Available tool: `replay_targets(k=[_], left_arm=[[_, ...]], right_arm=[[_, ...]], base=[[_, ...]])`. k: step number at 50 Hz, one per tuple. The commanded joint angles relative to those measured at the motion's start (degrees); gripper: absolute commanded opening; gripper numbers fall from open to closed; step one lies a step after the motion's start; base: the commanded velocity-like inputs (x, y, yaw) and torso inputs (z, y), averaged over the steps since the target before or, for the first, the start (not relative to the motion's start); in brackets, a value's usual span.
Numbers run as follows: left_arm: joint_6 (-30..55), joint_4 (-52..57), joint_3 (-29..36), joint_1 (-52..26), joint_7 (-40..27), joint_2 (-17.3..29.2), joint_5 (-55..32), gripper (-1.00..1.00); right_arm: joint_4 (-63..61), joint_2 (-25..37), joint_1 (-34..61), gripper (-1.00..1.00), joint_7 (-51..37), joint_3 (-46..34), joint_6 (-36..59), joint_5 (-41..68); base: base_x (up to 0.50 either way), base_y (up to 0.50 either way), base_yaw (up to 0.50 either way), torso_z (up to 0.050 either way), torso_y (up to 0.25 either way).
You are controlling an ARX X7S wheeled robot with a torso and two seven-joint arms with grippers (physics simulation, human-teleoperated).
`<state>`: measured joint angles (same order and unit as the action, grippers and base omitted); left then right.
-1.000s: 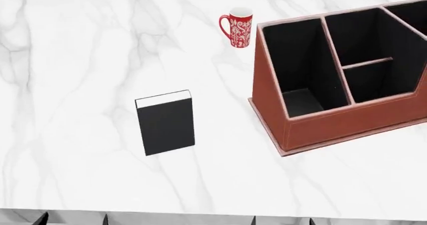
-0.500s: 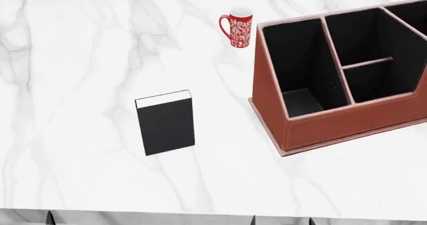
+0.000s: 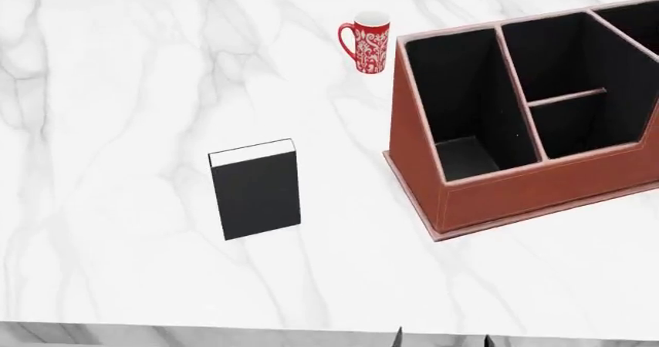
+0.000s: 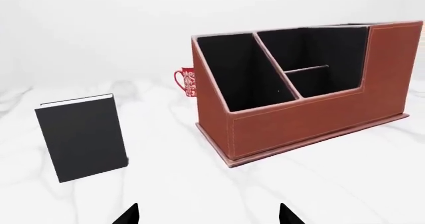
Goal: Pick up the book and place it in the left compartment of the caddy.
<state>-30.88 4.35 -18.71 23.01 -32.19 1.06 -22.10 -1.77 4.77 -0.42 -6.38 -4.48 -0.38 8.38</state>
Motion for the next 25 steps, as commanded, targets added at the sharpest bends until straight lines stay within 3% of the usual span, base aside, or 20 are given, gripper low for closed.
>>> replay_targets(k=[1,7,9,14,25], left_arm=[[-5.8,-1.1,1.9,2.9,-5.1,1.6,2.0,1.00],[-4.7,-1.2,3.0,2.5,-6.0,2.5,3.1,1.00],[1.4,0.2,3.7,2.0,-7.9,3.7,2.9,1.00],[-2.9,0.1,5.3,2.1,-5.5,4.4,5.7,1.00],[-2.0,0.1,6.2,1.9,-5.8,5.1,3.7,1.00]], right_arm=[[-0.5,0.2,-0.2,1.00,0.8,0.2,-1.1,1.8],[-1.3,0.5,-1.1,1.00,1.7,0.3,-4.2,3.7],[-0.6,0.8,-0.9,1.00,0.5,-0.6,-4.6,1.0],[-0.6,1.1,-0.9,1.00,0.2,-1.0,-4.1,1.5],[-0.2,1.7,-0.7,1.00,-1.2,-1.7,-5.1,1.0]], base=[[0.00,0.00,0.00,0.000,0.000],[0.00,0.00,0.00,0.000,0.000],[0.00,0.00,0.00,0.000,0.000],[0.00,0.00,0.00,0.004,0.000],[0.00,0.00,0.00,0.050,0.000]])
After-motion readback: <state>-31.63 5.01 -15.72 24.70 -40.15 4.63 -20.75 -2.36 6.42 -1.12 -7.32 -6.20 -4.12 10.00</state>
